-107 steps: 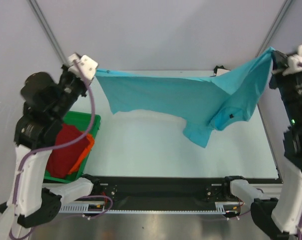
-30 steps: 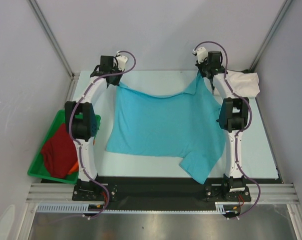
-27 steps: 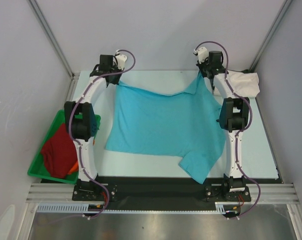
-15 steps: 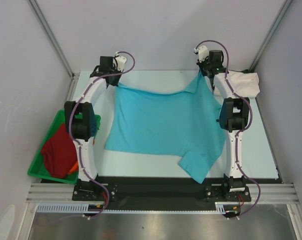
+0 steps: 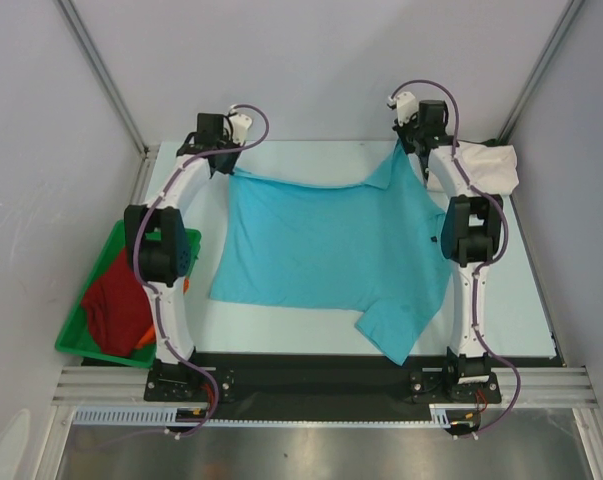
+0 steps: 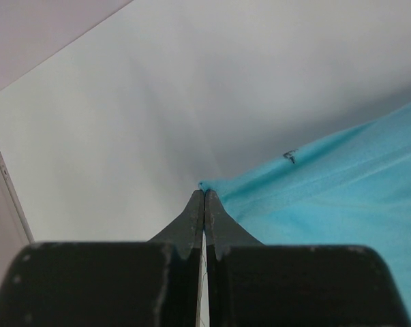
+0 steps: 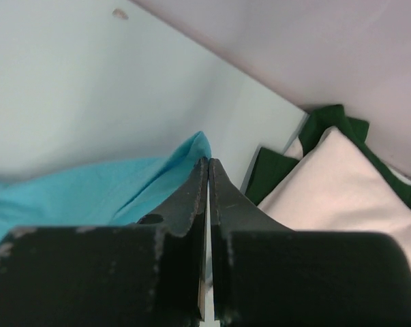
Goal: Fold and stack the t-shirts
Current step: Flatten the tshirt out, then fold the tshirt
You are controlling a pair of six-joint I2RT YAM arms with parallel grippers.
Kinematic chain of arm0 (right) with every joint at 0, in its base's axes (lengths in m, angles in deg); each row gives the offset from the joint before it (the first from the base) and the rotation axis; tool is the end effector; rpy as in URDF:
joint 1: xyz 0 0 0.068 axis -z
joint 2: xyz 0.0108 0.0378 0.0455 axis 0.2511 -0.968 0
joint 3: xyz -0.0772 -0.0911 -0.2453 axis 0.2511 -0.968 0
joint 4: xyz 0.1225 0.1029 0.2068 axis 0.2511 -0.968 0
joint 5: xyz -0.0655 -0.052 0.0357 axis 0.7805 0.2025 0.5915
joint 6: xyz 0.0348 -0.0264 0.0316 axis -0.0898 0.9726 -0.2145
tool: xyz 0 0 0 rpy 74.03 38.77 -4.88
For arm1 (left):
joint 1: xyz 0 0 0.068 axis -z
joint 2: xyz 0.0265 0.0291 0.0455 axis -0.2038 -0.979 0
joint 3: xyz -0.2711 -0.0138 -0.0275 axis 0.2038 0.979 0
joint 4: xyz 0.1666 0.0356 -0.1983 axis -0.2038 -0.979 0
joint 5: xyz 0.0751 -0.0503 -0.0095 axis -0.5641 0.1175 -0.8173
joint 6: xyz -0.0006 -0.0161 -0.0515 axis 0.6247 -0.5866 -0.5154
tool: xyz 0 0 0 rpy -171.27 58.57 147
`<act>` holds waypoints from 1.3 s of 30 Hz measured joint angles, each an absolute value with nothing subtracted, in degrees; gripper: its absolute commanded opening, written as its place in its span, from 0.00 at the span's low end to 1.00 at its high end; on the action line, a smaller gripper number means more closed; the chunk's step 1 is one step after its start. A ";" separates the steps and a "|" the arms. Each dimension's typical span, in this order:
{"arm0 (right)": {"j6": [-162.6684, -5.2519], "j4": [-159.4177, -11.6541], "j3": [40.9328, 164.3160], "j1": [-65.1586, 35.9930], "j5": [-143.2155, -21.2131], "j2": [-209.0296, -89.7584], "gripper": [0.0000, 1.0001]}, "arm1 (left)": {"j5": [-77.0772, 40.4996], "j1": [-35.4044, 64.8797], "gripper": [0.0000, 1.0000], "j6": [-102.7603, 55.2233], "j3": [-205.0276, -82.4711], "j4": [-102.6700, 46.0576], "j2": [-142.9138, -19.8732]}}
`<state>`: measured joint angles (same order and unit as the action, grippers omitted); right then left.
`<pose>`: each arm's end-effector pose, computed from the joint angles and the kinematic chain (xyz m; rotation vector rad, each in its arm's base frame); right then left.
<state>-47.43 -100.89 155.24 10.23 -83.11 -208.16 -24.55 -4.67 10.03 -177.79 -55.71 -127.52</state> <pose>0.5686 0.0482 0.2427 -0.6872 1.9294 -0.1237 0.4895 -0.0621 0.2603 0.5949 2.2023 0.0986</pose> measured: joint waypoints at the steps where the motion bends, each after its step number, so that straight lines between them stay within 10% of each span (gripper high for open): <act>1: -47.52 -100.97 152.88 10.40 -83.52 -206.59 0.00 | -24.35 -4.67 0.01 10.49 -177.16 -55.73 -126.87; 39: -48.02 -106.59 101.05 10.86 -87.72 -154.90 0.00 | -20.64 -4.67 0.00 13.79 -158.41 -64.58 -110.65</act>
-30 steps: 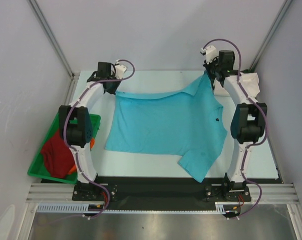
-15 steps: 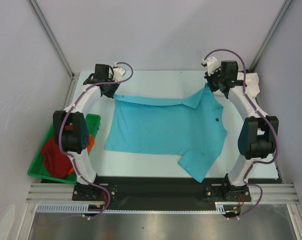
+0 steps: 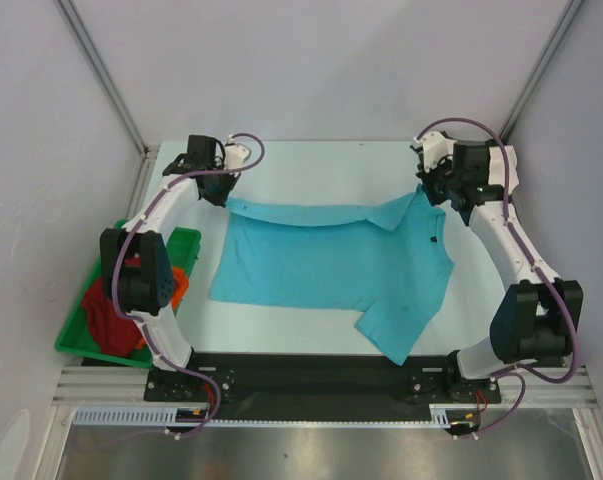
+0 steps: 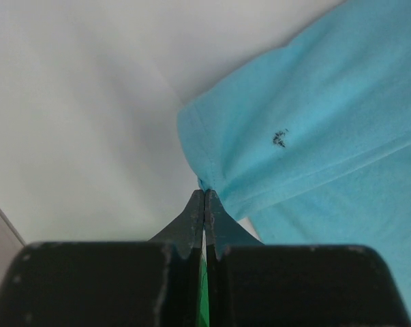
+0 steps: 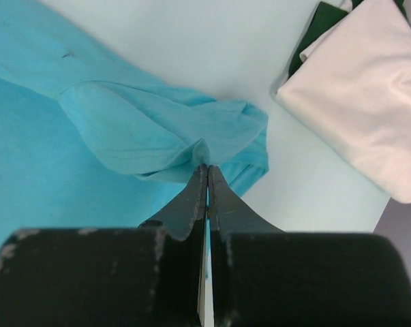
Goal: Fold and stack the t-shirts
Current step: Fold the tshirt
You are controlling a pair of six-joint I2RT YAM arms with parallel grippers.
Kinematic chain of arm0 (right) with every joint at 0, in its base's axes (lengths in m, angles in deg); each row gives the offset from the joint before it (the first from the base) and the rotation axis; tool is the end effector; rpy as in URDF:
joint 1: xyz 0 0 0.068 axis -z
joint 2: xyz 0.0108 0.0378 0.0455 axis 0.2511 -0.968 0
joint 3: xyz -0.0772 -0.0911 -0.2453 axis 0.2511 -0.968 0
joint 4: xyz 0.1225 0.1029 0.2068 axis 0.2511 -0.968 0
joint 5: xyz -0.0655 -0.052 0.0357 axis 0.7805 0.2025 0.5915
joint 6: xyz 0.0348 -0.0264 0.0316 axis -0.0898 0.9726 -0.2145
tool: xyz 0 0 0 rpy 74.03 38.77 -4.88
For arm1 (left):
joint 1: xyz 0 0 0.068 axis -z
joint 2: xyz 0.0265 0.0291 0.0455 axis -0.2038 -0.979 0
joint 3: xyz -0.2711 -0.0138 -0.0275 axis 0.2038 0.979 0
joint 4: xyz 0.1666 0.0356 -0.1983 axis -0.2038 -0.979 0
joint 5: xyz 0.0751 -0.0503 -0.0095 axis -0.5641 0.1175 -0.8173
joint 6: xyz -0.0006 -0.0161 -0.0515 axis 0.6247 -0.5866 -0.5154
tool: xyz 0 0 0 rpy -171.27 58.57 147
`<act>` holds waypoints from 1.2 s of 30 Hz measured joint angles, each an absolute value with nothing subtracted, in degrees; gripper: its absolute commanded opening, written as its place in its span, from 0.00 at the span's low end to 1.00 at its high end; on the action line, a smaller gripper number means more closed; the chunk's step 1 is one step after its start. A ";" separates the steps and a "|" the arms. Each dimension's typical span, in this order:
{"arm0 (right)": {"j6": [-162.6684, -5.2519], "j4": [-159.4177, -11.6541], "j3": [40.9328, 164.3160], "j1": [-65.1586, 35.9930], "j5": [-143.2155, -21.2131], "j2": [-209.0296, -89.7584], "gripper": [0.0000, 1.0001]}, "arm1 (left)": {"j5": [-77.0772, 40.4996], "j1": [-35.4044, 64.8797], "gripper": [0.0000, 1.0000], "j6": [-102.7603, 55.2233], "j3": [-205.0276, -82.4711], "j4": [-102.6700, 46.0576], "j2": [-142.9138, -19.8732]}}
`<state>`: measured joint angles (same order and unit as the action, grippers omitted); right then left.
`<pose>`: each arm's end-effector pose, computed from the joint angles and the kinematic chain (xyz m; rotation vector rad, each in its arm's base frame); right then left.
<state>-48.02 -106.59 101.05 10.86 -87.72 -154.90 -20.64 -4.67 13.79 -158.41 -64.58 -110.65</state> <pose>0.3451 0.0304 0.3214 -0.7316 2.0214 -0.0091 0.4022 -0.0537 0.2648 0.7455 2.3566 0.0138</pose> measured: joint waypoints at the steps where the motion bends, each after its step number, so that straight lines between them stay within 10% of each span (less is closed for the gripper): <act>1: -48.02 -106.70 99.94 10.86 -87.72 -153.87 0.00 | -20.44 -4.67 0.00 13.77 -158.10 -64.74 -110.54; 24: -47.02 -107.42 84.27 11.84 -87.50 -149.00 0.00 | -20.29 -4.67 0.01 13.31 -149.75 -64.47 -110.56; 36: -46.67 -106.57 82.17 12.06 -87.52 -149.11 0.00 | -20.79 -4.67 0.27 12.83 -148.37 -63.99 -112.16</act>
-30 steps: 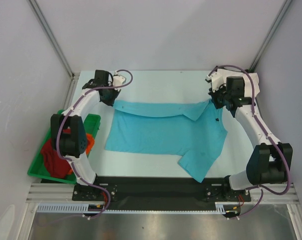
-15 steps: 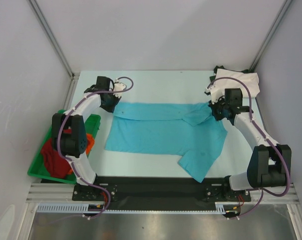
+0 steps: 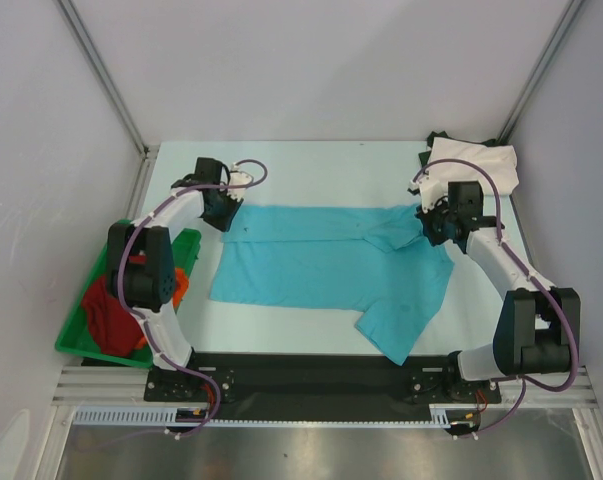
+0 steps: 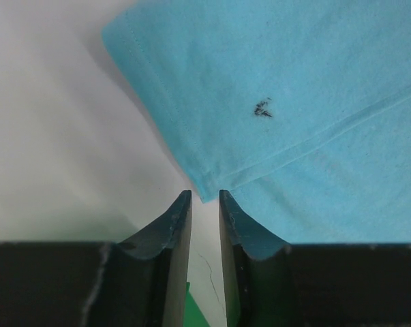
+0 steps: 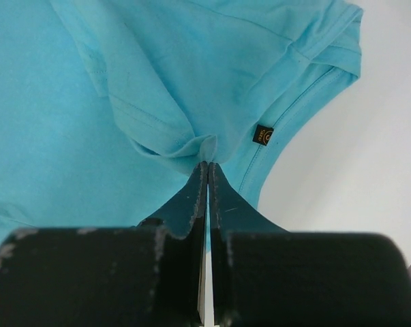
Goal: Fold and stack the t-shirts
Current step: Fold the tshirt
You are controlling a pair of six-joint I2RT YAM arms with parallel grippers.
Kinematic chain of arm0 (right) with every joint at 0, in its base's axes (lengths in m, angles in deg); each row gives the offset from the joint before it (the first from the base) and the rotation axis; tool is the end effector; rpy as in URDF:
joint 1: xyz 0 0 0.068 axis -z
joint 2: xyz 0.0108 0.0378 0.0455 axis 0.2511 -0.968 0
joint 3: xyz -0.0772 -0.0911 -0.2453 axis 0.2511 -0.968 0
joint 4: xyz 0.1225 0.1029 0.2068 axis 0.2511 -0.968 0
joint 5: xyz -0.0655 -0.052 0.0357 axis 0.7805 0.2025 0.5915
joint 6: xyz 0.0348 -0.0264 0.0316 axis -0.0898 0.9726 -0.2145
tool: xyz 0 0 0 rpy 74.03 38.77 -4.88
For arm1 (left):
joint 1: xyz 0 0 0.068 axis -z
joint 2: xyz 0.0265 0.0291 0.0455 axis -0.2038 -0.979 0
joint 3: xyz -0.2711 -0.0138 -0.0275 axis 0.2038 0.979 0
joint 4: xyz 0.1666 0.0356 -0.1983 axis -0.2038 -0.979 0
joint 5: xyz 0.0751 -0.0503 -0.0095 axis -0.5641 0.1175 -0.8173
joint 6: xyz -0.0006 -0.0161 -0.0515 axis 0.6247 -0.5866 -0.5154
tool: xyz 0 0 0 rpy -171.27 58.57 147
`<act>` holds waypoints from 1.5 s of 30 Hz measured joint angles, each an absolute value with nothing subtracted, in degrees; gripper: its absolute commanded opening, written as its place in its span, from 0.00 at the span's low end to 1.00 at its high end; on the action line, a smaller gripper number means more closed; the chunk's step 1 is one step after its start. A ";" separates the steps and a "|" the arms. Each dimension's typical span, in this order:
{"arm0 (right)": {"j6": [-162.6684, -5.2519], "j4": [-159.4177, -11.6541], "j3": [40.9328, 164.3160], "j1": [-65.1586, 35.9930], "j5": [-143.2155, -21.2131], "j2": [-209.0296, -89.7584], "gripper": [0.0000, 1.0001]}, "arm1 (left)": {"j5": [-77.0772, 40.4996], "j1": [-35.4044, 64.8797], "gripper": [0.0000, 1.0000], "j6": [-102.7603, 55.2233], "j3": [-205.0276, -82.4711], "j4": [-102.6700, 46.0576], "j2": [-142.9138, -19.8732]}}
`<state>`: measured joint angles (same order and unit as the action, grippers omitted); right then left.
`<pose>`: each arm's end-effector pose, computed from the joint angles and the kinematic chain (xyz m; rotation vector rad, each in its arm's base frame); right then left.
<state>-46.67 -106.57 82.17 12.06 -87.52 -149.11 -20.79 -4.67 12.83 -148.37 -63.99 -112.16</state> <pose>0.2978 0.0209 0.2425 -0.7720 2.2394 0.0366 0.3828 -0.0512 0.2017 0.7667 2.5474 -0.0326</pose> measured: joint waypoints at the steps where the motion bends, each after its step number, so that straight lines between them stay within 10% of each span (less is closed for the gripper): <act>1: -46.67 -106.41 82.17 12.06 -87.52 -149.13 0.00 | -20.79 -4.67 0.27 12.83 -148.42 -64.01 -112.11; 35: -46.71 -106.55 78.10 13.57 -86.80 -149.26 0.00 | -18.58 -4.67 0.17 8.80 -147.61 -62.14 -117.84; 39: -47.26 -108.56 77.67 13.51 -86.06 -147.86 0.37 | -18.56 -4.67 0.17 8.76 -147.37 -61.81 -117.69; 45: -46.34 -110.39 81.05 11.56 -85.73 -145.65 0.39 | -18.56 -4.67 0.17 8.28 -147.33 -61.76 -117.60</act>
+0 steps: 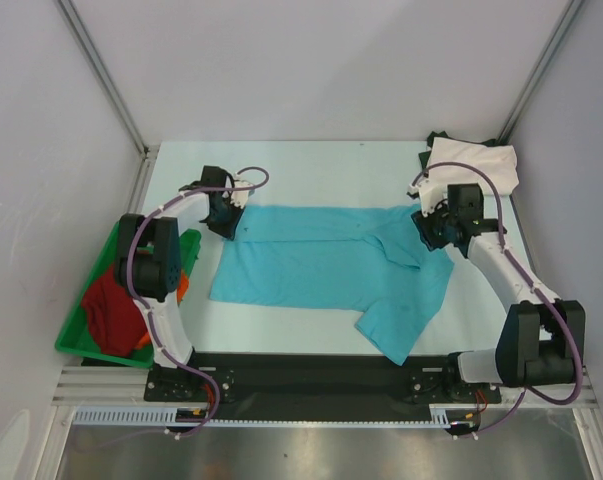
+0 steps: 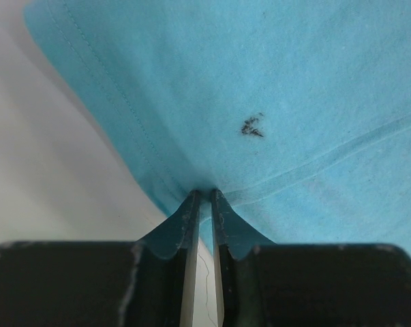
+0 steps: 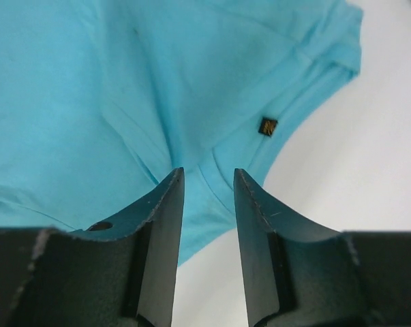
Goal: Fold and stack the t-shirts
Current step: Fold the tshirt
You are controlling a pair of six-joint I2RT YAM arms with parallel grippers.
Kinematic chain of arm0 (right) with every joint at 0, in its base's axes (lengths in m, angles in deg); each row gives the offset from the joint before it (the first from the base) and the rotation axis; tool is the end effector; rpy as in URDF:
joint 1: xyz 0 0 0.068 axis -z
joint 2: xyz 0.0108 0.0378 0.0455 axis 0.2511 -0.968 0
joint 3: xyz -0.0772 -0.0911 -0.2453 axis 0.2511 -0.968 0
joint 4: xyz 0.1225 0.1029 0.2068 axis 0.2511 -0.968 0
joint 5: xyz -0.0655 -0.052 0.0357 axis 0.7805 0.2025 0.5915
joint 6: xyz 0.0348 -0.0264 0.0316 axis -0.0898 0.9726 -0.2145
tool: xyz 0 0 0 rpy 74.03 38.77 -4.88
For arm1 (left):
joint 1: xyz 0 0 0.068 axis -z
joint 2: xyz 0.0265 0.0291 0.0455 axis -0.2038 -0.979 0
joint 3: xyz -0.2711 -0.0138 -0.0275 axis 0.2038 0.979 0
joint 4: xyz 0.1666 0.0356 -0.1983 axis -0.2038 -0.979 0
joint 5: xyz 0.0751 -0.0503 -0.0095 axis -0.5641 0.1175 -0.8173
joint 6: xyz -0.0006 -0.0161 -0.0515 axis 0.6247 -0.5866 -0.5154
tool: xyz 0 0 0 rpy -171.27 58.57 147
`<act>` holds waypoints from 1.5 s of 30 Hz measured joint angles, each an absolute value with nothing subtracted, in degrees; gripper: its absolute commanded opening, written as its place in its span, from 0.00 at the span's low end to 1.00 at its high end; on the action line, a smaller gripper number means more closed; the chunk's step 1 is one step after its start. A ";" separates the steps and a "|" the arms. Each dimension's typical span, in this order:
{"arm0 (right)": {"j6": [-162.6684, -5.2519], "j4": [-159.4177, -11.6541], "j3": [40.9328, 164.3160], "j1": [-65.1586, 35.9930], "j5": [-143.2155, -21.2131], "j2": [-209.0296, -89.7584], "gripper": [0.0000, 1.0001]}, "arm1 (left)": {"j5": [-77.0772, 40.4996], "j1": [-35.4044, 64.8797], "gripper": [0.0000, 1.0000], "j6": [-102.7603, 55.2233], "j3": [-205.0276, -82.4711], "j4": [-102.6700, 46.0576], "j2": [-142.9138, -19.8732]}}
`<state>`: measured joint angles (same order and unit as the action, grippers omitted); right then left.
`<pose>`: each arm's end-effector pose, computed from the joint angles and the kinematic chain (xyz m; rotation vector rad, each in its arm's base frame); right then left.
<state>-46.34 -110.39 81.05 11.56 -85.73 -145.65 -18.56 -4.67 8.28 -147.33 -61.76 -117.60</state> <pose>0.2820 0.0216 0.2475 -0.7814 2.2693 0.0103 0.3896 -0.0534 0.1633 0.6872 2.6405 -0.1252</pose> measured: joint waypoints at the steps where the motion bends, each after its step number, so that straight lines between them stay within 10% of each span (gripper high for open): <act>1: -46.03 -110.17 81.56 10.71 -85.80 -145.65 0.38 | -18.56 -4.67 0.17 8.19 -147.33 -61.74 -117.58; 45: -39.82 -111.97 92.48 -3.19 -92.59 -169.15 0.21 | -17.23 -3.51 0.17 6.23 -143.35 -60.02 -114.74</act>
